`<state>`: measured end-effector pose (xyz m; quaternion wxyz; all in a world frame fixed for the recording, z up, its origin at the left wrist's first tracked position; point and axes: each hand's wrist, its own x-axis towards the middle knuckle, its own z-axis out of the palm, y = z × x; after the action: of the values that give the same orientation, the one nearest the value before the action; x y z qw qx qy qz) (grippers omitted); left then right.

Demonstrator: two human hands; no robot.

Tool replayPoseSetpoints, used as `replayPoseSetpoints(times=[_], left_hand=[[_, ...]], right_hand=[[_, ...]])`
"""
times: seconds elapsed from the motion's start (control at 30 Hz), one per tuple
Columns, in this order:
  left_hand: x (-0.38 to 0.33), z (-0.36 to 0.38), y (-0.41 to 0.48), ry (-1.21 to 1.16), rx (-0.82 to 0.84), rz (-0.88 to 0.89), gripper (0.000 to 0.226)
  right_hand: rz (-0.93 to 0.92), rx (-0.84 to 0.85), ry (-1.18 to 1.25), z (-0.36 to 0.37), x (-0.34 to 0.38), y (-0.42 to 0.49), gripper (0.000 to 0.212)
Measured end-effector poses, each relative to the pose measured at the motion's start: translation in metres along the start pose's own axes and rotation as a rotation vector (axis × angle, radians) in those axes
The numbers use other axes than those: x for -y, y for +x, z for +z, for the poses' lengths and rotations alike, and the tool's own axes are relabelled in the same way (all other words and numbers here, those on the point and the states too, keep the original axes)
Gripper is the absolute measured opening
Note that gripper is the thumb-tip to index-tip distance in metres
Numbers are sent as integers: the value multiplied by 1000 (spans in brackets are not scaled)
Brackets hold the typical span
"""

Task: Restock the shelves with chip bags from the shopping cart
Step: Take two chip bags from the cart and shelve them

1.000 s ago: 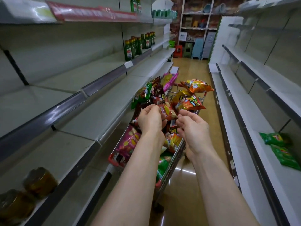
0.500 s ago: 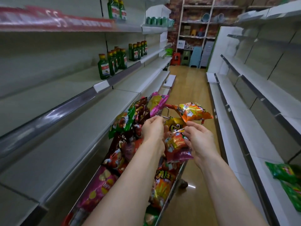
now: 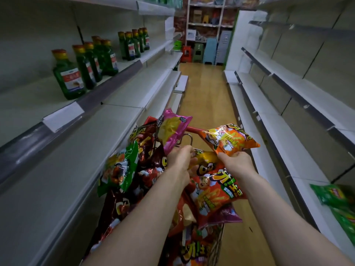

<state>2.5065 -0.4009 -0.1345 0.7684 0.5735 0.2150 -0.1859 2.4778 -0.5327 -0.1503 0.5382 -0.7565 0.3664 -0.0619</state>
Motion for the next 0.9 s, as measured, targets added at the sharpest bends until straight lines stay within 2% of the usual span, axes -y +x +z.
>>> replayPoseSetpoints(times=[0.17,0.23,0.37,0.53,0.6,0.67,0.77,0.9], left_hand=[[3,0,37,34,52,-62,9],[5,2,47,47,67,-83,10],[9,6,58,74,81,-109,8],[9,12,60,84,153,-146,7],[10,12,59,57,224,-191,30],[9,6,61,-22,322,-261,59],[8,-6,63,-169,453,-357,92],[8,-23,57,-170,609,-322,89]], right_hand=[[81,-84,-62,18,-14,46,72],[116,-100,-58,22,-15,57,72],[140,-134,-55,28,-15,74,47],[138,-165,-59,33,-18,80,31],[81,-146,14,30,-17,75,12],[-24,-106,105,22,-15,60,12],[-166,22,229,-1,-18,24,17],[-205,339,178,-31,-23,-12,22]])
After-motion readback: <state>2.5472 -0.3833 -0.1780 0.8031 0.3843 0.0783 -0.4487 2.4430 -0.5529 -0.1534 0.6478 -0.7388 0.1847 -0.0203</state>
